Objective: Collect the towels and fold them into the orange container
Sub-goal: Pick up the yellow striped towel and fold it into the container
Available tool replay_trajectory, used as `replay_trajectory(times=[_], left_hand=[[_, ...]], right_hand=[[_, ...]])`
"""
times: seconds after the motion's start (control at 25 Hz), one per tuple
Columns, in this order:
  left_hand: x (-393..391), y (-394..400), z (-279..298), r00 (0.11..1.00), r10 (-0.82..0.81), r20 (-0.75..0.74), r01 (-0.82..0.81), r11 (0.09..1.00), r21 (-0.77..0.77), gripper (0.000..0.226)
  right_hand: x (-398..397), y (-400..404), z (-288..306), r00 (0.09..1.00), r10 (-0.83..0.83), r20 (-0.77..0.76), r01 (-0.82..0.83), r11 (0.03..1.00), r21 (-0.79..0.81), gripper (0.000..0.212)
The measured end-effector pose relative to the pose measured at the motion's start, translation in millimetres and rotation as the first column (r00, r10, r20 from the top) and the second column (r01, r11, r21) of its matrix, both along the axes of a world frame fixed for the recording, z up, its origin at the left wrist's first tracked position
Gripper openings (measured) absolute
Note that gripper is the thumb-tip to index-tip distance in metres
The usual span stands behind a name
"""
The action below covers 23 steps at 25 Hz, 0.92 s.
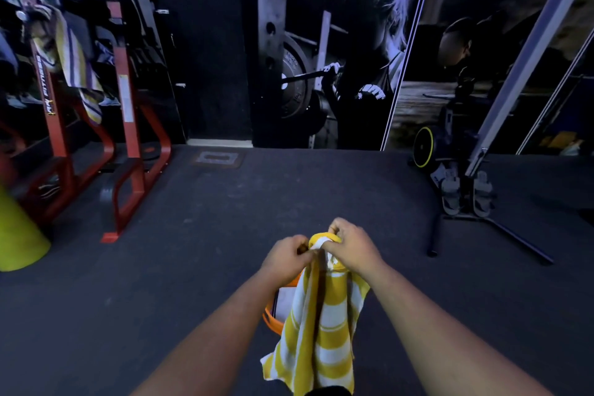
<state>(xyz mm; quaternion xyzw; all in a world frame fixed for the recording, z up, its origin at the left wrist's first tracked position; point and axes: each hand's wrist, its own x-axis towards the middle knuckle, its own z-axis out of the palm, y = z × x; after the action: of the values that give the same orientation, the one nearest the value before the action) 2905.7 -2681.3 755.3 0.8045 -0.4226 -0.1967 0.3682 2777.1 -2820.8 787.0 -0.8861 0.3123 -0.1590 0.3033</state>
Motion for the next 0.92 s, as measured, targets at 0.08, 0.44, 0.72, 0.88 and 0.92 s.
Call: replay_trajectory(times=[0.08, 0.44, 0.72, 0.88, 0.92], left_hand=[[2, -2, 3, 0.995, 0.071, -0.070, -0.075, 0.996, -0.052, 0.018], [12, 6, 9, 0.900, 0.175, -0.400, -0.289, 0.925, -0.245, 0.019], [12, 21, -7, 0.984, 0.056, -0.167, -0.088, 0.978, -0.191, 0.016], [9, 22, 1, 0.927, 0.187, -0.325, -0.293, 0.903, -0.315, 0.016], [7, 22, 3, 0.856, 0.218, -0.468, -0.397, 0.859, -0.325, 0.017]], right_hand=[[-9, -6, 1, 0.992, 0.029, -0.119, -0.046, 0.989, -0.139, 0.026], [-48, -35, -41, 0.966, -0.088, 0.245, 0.004, 0.946, 0.324, 0.027], [-15, -18, -24, 0.970, 0.082, 0.230, -0.114, 0.985, 0.132, 0.019], [-7, -20, -17, 0.975, 0.080, 0.208, -0.091, 0.995, 0.045, 0.028], [-6, -20, -16, 0.971, 0.075, 0.226, -0.084, 0.996, 0.034, 0.032]])
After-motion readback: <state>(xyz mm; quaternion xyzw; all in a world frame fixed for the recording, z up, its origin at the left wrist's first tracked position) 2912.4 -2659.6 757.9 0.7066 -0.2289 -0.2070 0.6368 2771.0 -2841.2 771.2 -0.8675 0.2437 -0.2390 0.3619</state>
